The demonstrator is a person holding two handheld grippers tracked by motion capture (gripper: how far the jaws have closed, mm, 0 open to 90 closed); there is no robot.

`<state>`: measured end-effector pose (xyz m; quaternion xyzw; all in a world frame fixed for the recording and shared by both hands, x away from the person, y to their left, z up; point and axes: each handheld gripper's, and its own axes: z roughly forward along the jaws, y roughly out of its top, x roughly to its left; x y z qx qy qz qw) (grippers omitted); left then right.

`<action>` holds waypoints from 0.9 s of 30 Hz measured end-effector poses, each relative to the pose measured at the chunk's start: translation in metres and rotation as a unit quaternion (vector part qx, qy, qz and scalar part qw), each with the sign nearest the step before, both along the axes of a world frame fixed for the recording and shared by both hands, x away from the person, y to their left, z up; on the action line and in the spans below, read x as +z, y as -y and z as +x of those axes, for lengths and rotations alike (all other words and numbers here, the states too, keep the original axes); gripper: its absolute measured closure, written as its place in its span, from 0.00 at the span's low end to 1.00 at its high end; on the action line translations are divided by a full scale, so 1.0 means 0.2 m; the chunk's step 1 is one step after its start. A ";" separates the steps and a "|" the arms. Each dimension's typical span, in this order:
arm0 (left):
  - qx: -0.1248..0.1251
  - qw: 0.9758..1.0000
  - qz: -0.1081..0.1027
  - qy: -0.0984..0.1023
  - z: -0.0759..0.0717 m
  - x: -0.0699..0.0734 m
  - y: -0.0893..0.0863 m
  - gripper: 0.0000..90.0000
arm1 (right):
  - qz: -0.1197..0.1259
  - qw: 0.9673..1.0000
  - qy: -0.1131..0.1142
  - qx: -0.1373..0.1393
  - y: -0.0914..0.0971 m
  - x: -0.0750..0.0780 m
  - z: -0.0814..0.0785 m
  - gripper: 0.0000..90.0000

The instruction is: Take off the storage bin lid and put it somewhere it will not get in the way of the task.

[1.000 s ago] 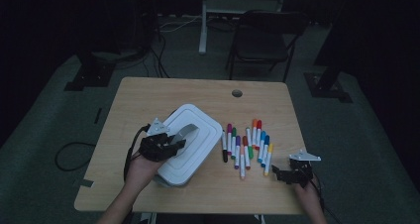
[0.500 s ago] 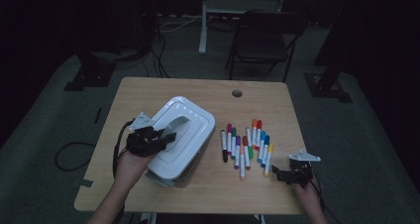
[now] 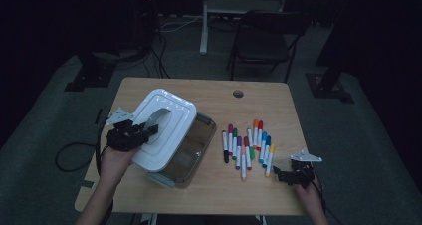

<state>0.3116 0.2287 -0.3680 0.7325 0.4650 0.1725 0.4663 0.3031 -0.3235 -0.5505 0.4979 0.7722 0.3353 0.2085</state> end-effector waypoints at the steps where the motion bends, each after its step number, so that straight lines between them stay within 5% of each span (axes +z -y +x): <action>1: 0.007 1.000 -0.001 0.002 0.00 0.00 -0.02 0.76 | 0.000 1.000 0.000 0.000 0.00 0.00 0.00 0.15; 17: 0.103 0.995 -0.017 0.006 0.06 -0.09 -0.36 0.76 | 0.002 1.000 0.000 -0.001 0.00 0.00 0.00 0.15; 27: 0.140 0.990 -0.022 0.003 0.10 -0.27 -0.46 0.75 | 0.002 1.000 0.000 -0.001 0.00 0.00 0.00 0.15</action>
